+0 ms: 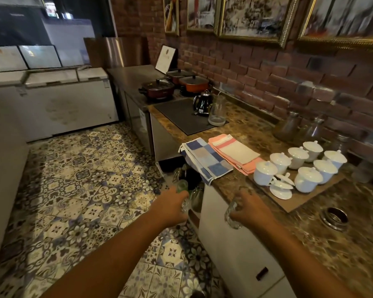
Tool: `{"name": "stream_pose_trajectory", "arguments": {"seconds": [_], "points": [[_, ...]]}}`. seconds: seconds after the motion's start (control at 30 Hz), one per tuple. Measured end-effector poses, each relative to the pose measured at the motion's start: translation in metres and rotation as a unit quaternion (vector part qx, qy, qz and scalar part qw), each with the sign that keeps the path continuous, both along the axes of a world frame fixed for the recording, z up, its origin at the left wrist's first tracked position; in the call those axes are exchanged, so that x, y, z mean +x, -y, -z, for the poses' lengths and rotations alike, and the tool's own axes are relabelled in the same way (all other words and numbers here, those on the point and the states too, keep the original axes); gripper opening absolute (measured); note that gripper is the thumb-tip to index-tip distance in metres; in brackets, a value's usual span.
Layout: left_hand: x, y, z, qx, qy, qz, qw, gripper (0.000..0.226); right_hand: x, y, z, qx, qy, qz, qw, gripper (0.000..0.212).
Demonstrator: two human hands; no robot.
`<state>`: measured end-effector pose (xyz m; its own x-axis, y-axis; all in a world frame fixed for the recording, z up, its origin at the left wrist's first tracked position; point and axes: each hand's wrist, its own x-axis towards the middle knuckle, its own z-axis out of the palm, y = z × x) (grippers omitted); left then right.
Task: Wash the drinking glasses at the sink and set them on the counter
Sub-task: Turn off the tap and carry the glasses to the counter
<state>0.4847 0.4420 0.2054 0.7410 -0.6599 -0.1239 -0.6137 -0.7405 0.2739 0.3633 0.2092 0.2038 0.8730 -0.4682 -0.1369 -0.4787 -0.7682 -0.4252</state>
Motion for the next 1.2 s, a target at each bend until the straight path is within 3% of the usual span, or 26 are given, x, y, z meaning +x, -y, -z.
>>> {"name": "stream_pose_trajectory", "arguments": {"seconds": [0.27, 0.53, 0.9, 1.2], "points": [[0.062, 0.05, 0.004, -0.006, 0.007, 0.033, 0.999, 0.066, 0.055, 0.019, 0.017, -0.014, -0.005, 0.01, 1.0, 0.067], [0.119, 0.124, 0.023, 0.001, 0.011, 0.081, 0.997, 0.061, 0.094, 0.064, 0.038, 0.011, -0.012, 0.018, 1.0, 0.057], [0.162, 0.207, 0.034, -0.006, -0.014, 0.142, 0.99, 0.071, 0.112, 0.116, 0.045, 0.038, -0.023, 0.11, 0.993, 0.078], [0.18, 0.251, 0.039, -0.035, -0.062, 0.205, 0.976, 0.072, 0.103, 0.131, 0.043, 0.025, -0.012, 0.183, 0.983, 0.076]]}}
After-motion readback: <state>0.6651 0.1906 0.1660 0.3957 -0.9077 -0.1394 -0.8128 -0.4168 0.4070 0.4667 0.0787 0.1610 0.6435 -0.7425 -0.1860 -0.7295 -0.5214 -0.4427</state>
